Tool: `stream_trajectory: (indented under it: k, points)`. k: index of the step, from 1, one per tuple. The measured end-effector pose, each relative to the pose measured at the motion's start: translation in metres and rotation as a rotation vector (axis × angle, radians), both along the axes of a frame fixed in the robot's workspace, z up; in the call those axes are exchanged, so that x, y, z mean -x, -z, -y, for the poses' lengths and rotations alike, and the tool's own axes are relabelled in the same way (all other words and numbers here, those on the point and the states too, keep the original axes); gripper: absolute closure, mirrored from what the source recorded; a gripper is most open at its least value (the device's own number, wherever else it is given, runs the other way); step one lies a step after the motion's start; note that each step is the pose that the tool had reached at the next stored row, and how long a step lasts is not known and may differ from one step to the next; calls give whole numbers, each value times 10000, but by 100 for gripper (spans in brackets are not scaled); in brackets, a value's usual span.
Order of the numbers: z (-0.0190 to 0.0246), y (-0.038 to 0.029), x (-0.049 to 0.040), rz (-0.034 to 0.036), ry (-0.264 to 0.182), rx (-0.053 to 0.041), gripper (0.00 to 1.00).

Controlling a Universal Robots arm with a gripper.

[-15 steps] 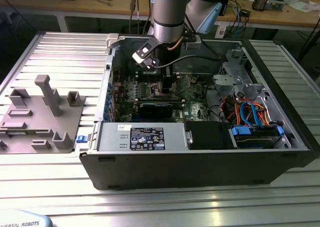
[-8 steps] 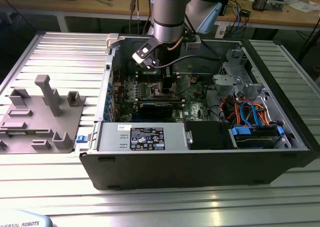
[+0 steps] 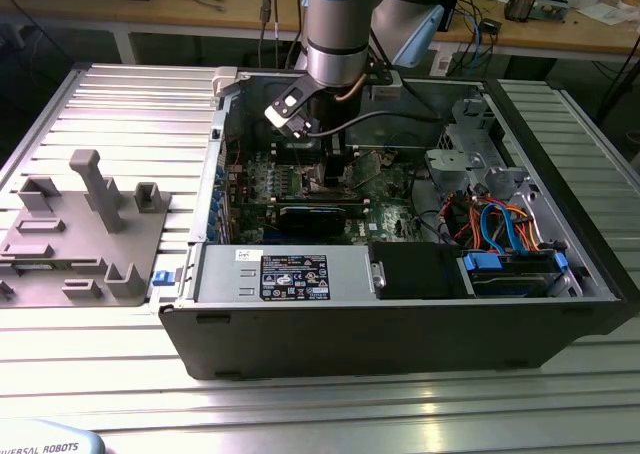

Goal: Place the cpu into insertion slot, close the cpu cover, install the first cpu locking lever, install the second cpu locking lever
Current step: 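Place the cpu into insertion slot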

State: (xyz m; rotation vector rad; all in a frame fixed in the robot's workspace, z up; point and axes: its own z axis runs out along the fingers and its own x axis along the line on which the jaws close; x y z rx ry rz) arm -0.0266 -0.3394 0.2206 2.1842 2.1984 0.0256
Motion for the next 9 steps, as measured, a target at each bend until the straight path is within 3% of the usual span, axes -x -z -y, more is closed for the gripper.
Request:
stream_trajectory:
  k: [3,5,9]
  points:
    - [-15,1,0,-1,-1,90,46]
    - [-29,2,0,-1,0,217,46]
    - [-35,6,0,-2,-2,248,46]
